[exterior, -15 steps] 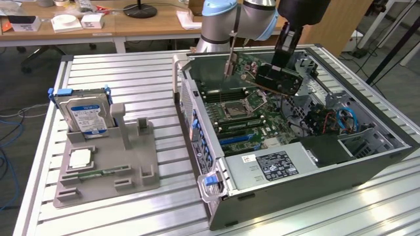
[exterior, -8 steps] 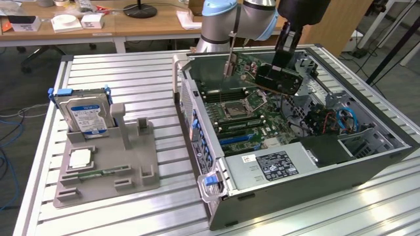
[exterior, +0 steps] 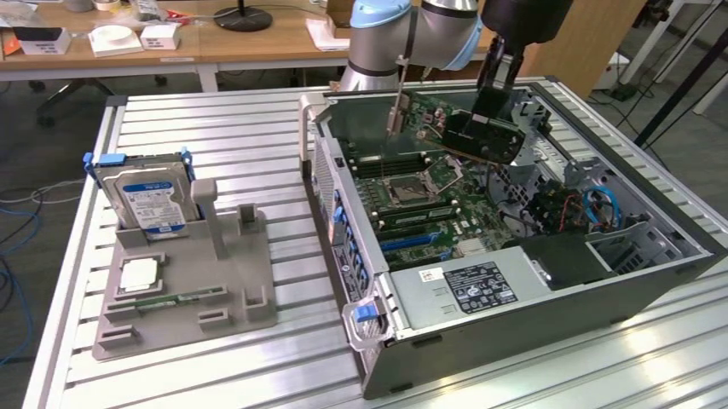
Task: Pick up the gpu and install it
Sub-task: 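Insert the gpu into the slot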
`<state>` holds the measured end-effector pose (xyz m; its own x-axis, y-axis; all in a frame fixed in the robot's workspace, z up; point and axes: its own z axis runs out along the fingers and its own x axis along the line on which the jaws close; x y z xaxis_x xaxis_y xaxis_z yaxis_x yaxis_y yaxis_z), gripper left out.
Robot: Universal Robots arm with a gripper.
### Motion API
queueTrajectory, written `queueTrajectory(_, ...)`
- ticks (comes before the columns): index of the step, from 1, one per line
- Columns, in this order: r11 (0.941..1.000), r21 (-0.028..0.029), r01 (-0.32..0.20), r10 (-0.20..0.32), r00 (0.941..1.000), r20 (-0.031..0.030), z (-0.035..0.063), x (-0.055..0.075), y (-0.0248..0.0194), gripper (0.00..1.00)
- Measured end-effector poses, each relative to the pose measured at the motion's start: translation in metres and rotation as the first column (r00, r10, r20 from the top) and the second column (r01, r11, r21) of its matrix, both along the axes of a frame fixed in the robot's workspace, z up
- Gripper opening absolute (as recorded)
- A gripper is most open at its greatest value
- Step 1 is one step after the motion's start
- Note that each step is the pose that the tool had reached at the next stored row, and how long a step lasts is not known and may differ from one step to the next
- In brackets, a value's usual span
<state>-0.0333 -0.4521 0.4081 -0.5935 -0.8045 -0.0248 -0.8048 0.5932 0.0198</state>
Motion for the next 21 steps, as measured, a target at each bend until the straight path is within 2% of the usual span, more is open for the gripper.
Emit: queueTrajectory(21, 0.9964, 0.0001, -0.085, 0.085, 0.9964, 0.0000, 0.0000, 0.0000, 0.0000, 0.26)
